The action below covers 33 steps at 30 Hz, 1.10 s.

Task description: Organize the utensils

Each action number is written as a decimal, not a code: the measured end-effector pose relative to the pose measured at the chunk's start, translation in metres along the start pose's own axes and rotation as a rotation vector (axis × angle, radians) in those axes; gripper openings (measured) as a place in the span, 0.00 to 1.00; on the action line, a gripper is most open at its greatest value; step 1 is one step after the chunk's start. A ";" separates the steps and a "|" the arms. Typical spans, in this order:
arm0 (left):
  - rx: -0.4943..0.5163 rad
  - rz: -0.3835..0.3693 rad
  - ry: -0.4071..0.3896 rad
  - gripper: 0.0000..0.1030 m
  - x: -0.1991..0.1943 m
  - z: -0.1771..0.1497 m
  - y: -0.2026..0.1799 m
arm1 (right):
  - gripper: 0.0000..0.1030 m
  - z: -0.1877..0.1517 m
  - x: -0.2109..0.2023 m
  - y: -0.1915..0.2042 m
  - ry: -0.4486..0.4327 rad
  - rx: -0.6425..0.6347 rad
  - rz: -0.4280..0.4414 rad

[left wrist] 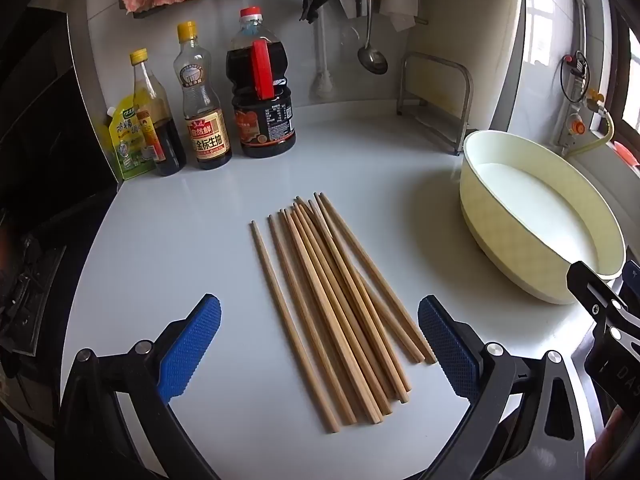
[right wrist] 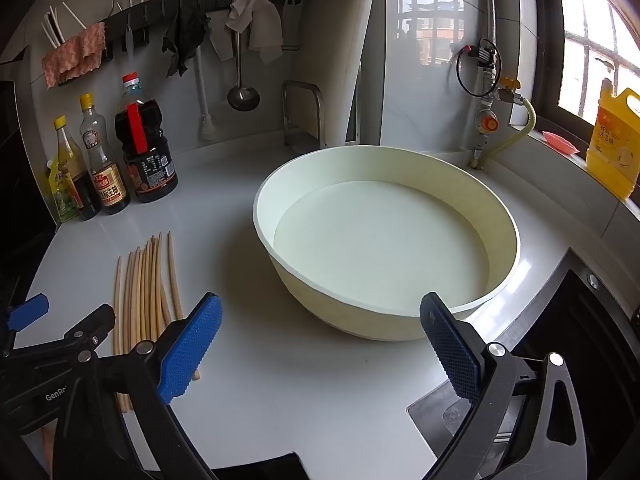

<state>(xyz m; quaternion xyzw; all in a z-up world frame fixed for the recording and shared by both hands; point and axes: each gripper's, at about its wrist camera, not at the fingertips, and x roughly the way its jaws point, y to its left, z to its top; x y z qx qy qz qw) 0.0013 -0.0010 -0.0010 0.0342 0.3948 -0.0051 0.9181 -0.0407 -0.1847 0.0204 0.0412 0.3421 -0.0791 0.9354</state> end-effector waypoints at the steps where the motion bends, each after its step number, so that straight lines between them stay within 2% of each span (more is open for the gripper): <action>1: -0.001 0.000 -0.001 0.94 0.000 0.000 0.000 | 0.92 0.000 0.000 0.000 -0.004 0.005 0.004; 5: -0.008 -0.003 -0.026 0.94 -0.002 0.000 0.001 | 0.92 -0.001 0.000 -0.001 -0.005 0.005 0.006; 33: -0.007 0.008 -0.037 0.94 -0.007 0.002 0.000 | 0.92 -0.001 0.001 -0.001 -0.006 0.003 0.001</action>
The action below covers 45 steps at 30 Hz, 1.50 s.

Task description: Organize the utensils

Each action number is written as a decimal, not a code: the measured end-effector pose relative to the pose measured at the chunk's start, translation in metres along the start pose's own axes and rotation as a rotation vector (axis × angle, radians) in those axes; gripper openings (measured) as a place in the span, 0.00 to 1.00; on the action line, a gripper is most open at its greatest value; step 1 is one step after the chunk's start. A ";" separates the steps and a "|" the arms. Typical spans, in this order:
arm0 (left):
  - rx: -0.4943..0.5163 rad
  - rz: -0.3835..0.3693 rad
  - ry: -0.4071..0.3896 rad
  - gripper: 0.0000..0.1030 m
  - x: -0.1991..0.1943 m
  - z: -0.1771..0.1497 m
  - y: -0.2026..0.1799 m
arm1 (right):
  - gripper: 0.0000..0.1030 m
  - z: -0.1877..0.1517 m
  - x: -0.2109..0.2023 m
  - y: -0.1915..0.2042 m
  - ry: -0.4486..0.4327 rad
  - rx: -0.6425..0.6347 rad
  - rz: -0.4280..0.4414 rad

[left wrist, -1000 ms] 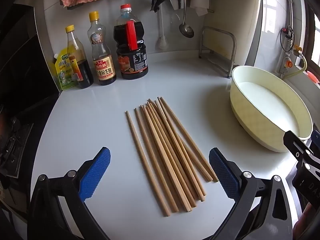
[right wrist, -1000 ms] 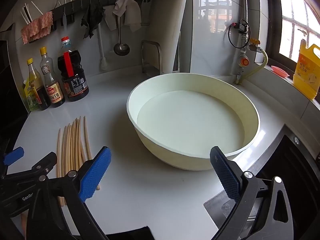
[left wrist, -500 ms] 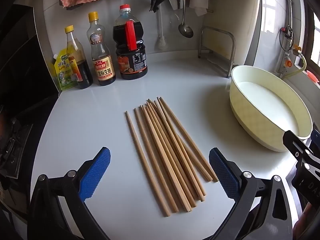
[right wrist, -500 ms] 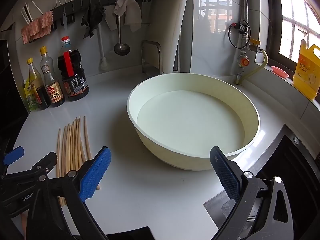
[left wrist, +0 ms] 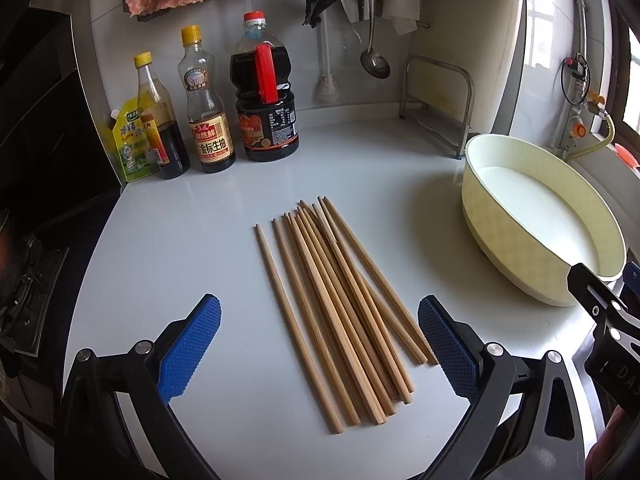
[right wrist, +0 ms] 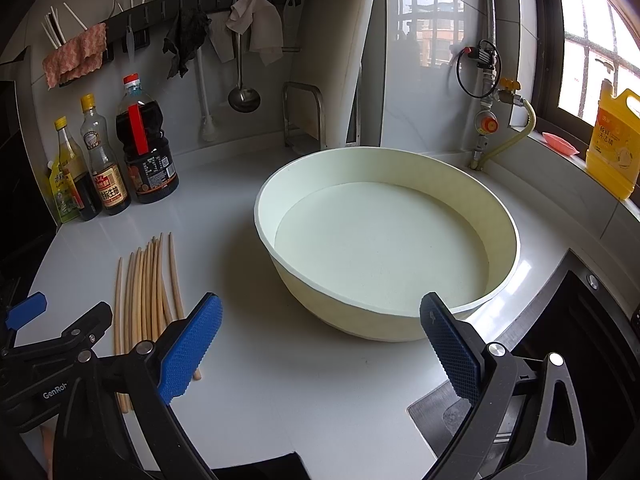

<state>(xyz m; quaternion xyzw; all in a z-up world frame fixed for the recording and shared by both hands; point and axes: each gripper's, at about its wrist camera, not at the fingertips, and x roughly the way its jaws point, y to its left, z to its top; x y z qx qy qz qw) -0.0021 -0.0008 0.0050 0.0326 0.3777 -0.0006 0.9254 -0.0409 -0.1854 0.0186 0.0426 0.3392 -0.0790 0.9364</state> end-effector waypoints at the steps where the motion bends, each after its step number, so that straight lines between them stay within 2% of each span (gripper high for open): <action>1: 0.001 0.000 0.000 0.94 0.000 0.000 0.000 | 0.92 0.000 0.000 -0.001 0.000 0.001 0.001; 45: 0.002 0.001 -0.004 0.94 -0.001 0.004 0.000 | 0.92 0.001 -0.001 0.001 -0.001 0.002 0.005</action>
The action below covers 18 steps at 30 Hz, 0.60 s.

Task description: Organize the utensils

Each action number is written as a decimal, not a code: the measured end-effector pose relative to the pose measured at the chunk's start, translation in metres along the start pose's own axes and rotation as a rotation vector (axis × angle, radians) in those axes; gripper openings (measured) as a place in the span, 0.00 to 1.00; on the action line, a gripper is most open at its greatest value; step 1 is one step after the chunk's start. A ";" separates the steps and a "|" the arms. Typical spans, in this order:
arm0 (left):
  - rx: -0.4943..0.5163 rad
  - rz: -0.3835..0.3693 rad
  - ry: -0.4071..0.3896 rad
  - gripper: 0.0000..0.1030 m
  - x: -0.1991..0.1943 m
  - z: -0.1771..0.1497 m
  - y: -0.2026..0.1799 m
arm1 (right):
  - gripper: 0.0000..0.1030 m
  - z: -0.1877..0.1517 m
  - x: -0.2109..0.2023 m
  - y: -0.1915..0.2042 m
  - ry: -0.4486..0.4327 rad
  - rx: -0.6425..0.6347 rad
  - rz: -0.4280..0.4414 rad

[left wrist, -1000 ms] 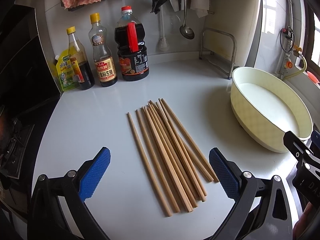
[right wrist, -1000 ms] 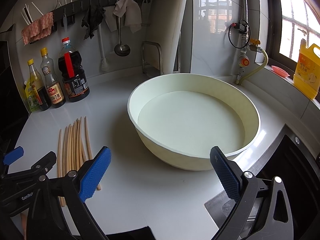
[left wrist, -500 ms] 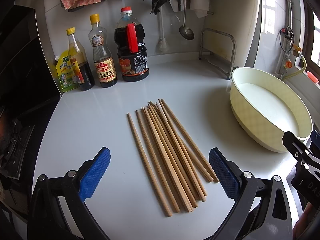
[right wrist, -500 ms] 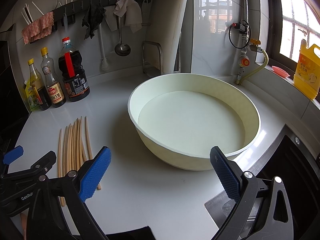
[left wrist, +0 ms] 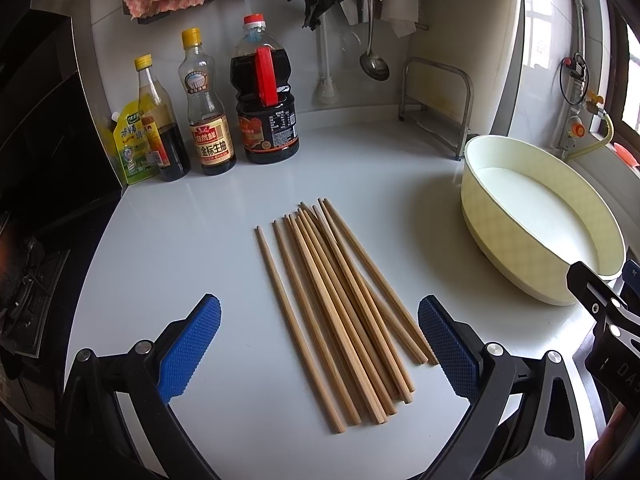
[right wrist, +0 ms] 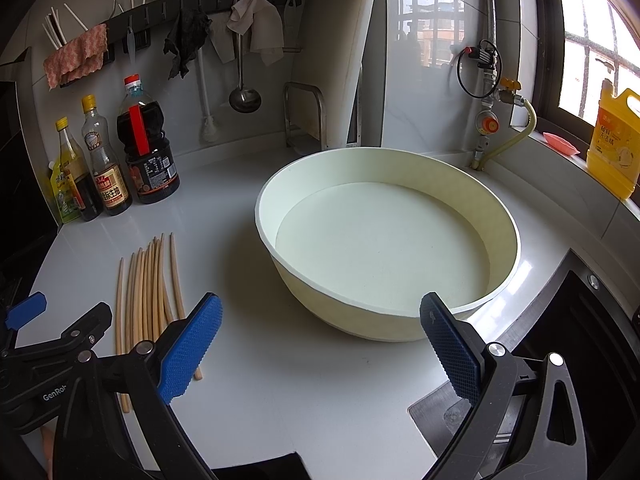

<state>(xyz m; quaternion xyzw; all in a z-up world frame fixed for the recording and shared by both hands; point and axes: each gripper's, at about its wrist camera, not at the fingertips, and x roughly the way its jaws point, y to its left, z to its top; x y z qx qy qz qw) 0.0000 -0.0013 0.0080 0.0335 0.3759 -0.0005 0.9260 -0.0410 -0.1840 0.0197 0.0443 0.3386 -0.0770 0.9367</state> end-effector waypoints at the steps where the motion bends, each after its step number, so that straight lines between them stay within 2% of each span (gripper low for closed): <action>1: 0.000 0.000 0.000 0.94 0.000 0.001 0.000 | 0.92 0.000 0.000 0.000 0.000 0.000 0.000; 18: 0.000 -0.002 0.000 0.94 0.000 -0.001 0.004 | 0.92 0.001 -0.001 0.000 0.000 0.000 0.002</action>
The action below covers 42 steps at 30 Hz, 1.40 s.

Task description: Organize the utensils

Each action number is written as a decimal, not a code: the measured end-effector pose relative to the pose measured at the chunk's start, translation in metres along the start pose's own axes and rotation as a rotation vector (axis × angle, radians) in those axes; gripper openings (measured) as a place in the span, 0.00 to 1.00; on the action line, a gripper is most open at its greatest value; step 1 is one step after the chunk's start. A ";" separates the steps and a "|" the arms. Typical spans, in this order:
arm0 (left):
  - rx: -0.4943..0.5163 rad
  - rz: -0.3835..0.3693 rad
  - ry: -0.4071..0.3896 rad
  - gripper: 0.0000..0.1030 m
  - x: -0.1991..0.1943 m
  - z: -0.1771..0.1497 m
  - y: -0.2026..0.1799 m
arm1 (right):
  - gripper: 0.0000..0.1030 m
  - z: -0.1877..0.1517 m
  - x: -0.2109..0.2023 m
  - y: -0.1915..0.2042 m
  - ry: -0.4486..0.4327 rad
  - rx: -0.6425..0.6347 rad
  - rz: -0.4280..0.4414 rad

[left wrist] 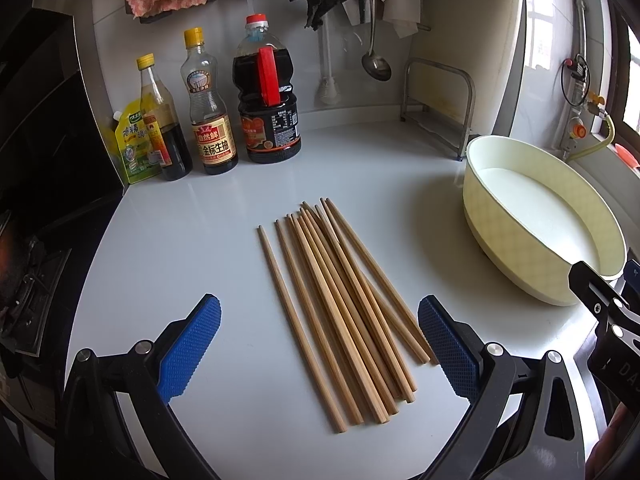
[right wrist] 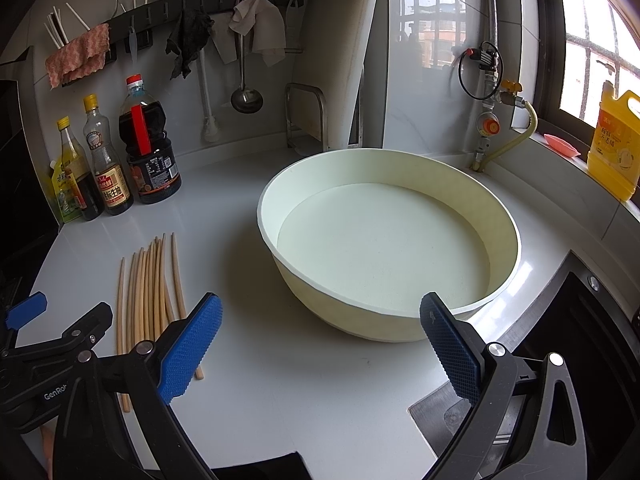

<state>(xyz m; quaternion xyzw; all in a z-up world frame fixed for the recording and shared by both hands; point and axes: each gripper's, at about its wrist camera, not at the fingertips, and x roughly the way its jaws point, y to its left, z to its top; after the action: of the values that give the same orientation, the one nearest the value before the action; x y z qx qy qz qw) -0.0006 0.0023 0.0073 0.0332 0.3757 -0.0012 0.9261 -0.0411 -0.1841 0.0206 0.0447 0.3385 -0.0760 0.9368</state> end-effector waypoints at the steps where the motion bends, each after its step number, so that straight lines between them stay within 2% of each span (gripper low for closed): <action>1: 0.001 0.000 0.000 0.94 0.000 0.000 0.000 | 0.92 0.000 0.000 0.000 0.000 0.000 0.000; 8: -0.009 -0.002 0.003 0.94 0.002 -0.003 0.005 | 0.92 0.000 0.000 0.003 0.000 -0.007 0.004; 12: 0.001 -0.005 0.007 0.94 0.005 -0.005 0.008 | 0.92 0.000 0.000 0.003 -0.015 -0.005 0.034; 15: 0.006 -0.003 0.011 0.94 0.008 -0.007 0.012 | 0.92 -0.001 0.000 0.004 -0.024 0.014 0.108; 20: 0.000 0.007 0.025 0.94 0.015 -0.012 0.025 | 0.92 -0.003 0.008 0.014 0.010 0.032 0.264; 26: -0.037 0.026 0.033 0.94 0.024 -0.014 0.046 | 0.92 -0.004 0.019 0.040 0.058 -0.055 0.316; 32: -0.028 0.049 0.062 0.94 0.033 -0.016 0.062 | 0.92 -0.004 0.029 0.050 0.028 -0.117 0.278; 42: -0.067 0.064 0.117 0.94 0.056 -0.024 0.074 | 0.92 -0.002 0.060 0.082 0.115 -0.250 0.250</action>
<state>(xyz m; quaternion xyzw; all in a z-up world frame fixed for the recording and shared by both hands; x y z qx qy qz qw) 0.0251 0.0794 -0.0441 0.0141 0.4277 0.0431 0.9028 0.0180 -0.1095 -0.0166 -0.0260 0.3901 0.0863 0.9163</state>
